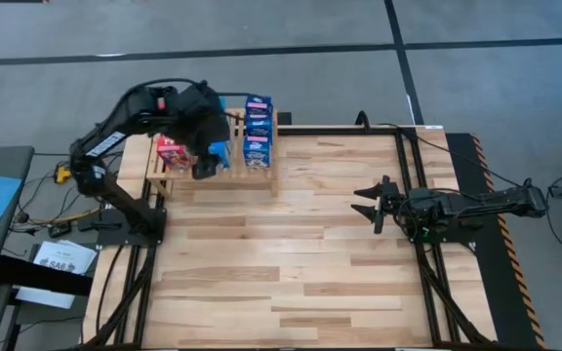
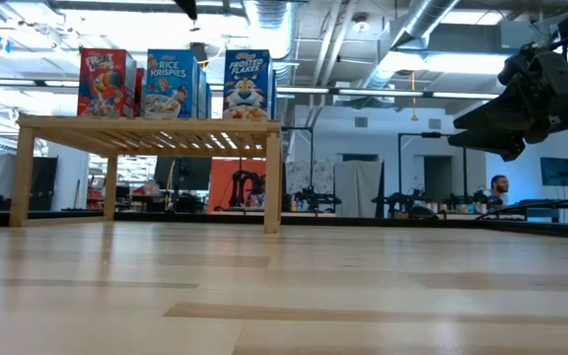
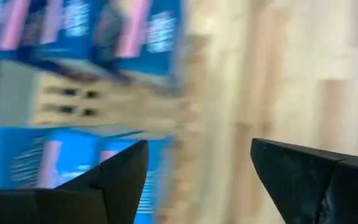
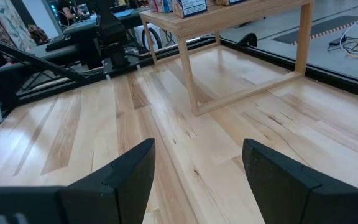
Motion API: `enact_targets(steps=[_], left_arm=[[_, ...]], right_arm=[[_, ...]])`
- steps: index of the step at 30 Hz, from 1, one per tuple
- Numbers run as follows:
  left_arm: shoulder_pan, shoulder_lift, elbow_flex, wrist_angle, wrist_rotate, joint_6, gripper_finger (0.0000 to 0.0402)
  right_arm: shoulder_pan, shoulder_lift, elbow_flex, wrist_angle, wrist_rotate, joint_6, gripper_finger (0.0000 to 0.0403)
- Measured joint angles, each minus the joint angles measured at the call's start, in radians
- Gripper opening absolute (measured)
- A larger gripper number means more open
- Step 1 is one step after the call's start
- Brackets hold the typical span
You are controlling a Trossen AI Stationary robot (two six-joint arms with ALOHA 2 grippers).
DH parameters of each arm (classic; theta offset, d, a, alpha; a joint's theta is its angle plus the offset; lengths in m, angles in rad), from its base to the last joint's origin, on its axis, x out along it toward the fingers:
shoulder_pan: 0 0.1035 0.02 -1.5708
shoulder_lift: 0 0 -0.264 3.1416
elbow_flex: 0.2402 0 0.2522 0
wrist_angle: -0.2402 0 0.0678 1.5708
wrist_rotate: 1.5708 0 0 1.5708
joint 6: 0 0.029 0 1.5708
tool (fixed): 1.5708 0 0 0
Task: Stack cereal on shelf
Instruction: Return to Home Position
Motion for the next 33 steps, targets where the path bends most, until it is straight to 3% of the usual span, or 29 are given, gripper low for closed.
enact_targets(steps=[5,10,14,19,33], left_arm=[[-0.058,-0.089,-0.035,0.025,0.160,-0.061,0.0273],[-0.168,-0.218,-0.188,0.170,0.120,-0.145,0.0273],[-0.268,-0.362,-0.412,0.349,0.045,-0.194,0.0273],[-0.346,-0.563,-0.731,0.602,0.038,-0.233,0.0273],[-0.404,-1.048,-1.412,1.130,0.041,-0.268,0.0273]], right_arm=[[0.000,0.000,0.000,0.000,0.000,0.000,0.0266],[0.000,0.000,0.000,0.000,0.000,0.000,0.0266],[0.000,0.000,0.000,0.000,0.000,0.000,0.0266],[0.000,0.000,0.000,0.000,0.000,0.000,0.0266],[0.000,0.000,0.000,0.000,0.000,0.000,0.0266]])
